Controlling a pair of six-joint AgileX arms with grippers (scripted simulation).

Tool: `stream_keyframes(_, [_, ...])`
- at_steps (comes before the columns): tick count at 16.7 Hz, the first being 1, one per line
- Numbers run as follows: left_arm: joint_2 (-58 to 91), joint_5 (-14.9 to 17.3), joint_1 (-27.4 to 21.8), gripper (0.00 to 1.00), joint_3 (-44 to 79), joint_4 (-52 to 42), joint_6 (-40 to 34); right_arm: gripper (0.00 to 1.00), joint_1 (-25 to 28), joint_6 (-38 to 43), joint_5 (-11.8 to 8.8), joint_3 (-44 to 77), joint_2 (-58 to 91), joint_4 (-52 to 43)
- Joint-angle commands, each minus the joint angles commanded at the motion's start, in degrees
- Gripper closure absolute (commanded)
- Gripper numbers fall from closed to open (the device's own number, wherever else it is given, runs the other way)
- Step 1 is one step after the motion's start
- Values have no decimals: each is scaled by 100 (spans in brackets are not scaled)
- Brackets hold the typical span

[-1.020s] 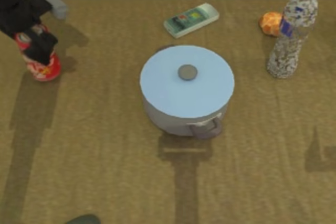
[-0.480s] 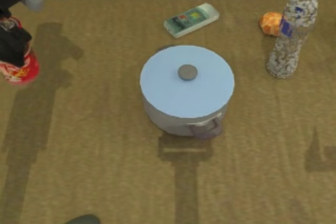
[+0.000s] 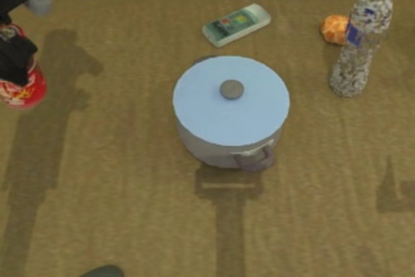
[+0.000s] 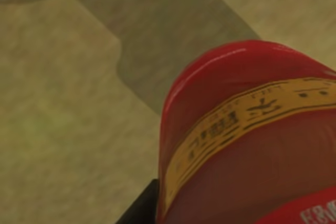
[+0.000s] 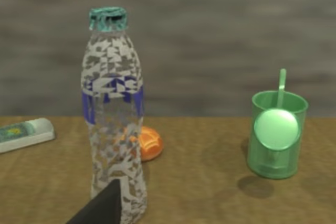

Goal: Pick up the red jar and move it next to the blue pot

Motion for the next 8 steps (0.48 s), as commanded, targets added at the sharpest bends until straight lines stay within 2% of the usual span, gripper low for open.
stream_keyframes(4, [89, -88, -268, 100, -112, 128, -865, 0, 0, 0, 0, 0, 0, 0])
stream_keyframes(8, [169, -235, -728, 100, -266, 418, -2561, 0, 0, 0, 0, 0, 0, 0])
